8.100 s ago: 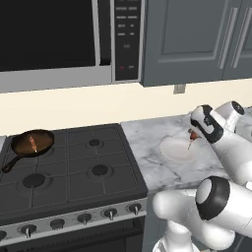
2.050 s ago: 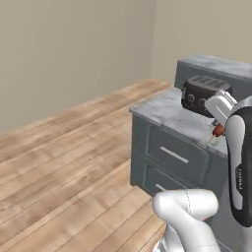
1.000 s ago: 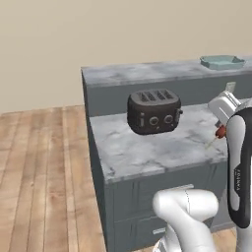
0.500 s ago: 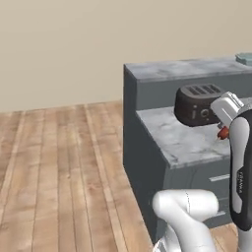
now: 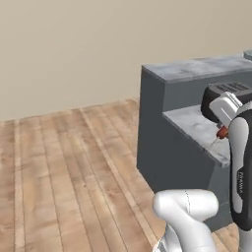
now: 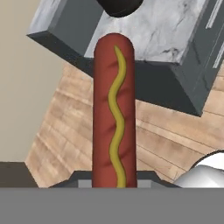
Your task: Place the cold items (cucumber and broccoli) from the fridge in one tupperware on the dining counter. Place the warm items (kebab skewer and hot dog) in the stove area in another tupperware.
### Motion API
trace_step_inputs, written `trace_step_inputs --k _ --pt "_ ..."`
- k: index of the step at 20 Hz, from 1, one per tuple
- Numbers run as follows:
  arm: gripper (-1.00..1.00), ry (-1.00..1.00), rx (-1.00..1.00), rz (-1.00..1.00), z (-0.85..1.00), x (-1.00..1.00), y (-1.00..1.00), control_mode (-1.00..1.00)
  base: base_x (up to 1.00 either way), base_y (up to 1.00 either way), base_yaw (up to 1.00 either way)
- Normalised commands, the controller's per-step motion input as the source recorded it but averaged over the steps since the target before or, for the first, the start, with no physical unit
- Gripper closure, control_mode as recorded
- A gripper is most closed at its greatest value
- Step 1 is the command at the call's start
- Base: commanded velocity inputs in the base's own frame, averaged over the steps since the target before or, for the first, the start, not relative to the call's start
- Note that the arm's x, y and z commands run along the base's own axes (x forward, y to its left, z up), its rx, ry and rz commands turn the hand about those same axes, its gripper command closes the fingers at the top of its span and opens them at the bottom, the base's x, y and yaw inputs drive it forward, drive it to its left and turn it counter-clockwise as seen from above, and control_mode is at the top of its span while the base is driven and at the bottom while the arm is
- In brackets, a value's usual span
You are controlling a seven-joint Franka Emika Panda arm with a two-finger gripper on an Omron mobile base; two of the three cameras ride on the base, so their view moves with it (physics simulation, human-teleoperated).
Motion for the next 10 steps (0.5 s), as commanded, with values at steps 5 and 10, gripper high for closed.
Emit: trace_step_inputs --k 5,10 --pt "1.0 0.0 0.0 0.0 0.0 0.0 0.0 1.0 0.64 1.0 -0.54" --pt "1.0 0.0 0.0 0.0 0.0 0.0 0.0 1.0 0.7 1.0 -0.65"
